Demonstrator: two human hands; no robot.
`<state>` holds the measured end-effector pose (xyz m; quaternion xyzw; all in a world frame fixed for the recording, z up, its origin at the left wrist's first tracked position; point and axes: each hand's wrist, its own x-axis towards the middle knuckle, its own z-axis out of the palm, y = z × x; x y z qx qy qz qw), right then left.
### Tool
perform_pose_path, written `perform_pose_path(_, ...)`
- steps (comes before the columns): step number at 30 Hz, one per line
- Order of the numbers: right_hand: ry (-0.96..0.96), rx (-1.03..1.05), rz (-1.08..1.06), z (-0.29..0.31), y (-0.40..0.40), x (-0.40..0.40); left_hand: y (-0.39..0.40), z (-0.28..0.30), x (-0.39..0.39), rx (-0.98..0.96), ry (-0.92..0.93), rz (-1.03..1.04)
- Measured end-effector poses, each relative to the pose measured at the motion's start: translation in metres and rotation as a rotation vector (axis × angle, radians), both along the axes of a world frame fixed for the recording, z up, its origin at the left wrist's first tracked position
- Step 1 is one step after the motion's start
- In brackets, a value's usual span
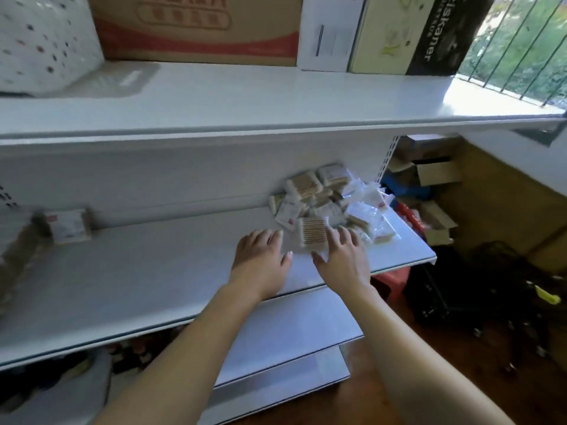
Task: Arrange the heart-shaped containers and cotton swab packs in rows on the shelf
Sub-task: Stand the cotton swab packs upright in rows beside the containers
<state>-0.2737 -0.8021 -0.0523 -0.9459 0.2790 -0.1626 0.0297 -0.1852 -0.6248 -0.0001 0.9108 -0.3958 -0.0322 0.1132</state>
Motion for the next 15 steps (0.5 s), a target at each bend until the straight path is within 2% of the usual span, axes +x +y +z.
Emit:
perform_pose_path(5, 0.159, -0.038, 0.216, -0.001, -0.040, 0.022, -0.047, -0.012, 0.001, 0.007, 0.081, 0.156)
perform_pose_path(7, 0.155, -0.089, 0.277, -0.003, -0.051, 0.031, -0.056, -0.014, 0.003, -0.008, 0.135, 0.207)
perform_pose_path(12, -0.012, -0.109, 0.427, -0.009, -0.069, 0.037, -0.073, -0.017, 0.009, -0.141, 0.361, 0.339)
perform_pose_path(15, -0.251, -0.005, 0.439, -0.008, -0.073, 0.030, -0.084, -0.018, 0.013, -0.336, 0.570, 0.419)
